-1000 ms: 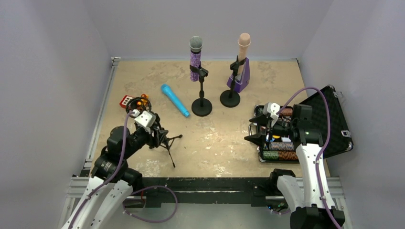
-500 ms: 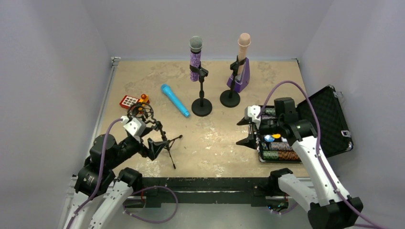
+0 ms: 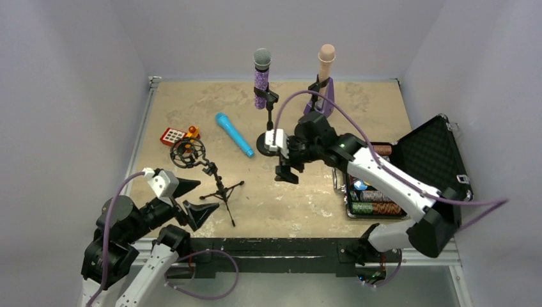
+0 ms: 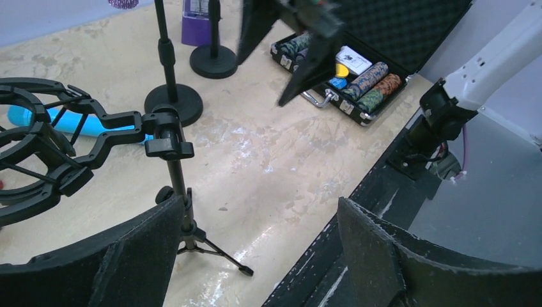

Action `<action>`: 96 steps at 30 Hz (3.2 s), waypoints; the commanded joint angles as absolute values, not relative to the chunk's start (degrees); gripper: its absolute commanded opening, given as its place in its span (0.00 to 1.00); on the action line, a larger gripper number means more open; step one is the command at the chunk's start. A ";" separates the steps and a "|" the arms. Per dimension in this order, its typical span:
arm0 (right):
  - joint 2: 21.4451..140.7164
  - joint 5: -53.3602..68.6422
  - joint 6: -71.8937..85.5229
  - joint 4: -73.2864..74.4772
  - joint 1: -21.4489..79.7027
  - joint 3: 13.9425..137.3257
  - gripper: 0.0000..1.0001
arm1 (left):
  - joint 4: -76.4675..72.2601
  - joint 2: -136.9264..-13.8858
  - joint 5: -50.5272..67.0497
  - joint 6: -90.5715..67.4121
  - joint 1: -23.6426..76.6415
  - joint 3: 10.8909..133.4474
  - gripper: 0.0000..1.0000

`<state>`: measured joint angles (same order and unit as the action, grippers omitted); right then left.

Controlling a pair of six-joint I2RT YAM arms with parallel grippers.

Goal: Attach the microphones to the stand

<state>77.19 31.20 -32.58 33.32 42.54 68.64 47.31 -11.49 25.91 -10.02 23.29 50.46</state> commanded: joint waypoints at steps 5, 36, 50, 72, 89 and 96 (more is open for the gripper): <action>97.23 3.17 -19.67 19.10 51.58 84.79 0.83 | 54.51 -9.71 21.39 -13.45 23.47 57.83 0.93; 130.20 -10.54 -8.52 27.01 51.08 106.96 0.67 | 55.97 -6.43 21.12 -12.83 23.47 58.10 0.93; 131.91 -3.98 -7.28 32.77 50.81 109.38 0.59 | 55.33 -6.52 21.83 -12.92 23.47 58.03 0.93; 120.45 -3.03 -8.62 28.16 50.91 92.67 0.28 | 55.00 -6.48 23.41 -13.18 23.47 59.15 0.92; 132.09 -1.95 -2.47 32.68 50.89 118.80 0.62 | 55.04 -6.61 23.12 -12.49 23.47 60.15 0.93; 135.91 -5.08 -0.56 33.14 50.81 121.56 0.59 | 55.92 -6.53 22.76 -11.65 23.46 60.95 0.93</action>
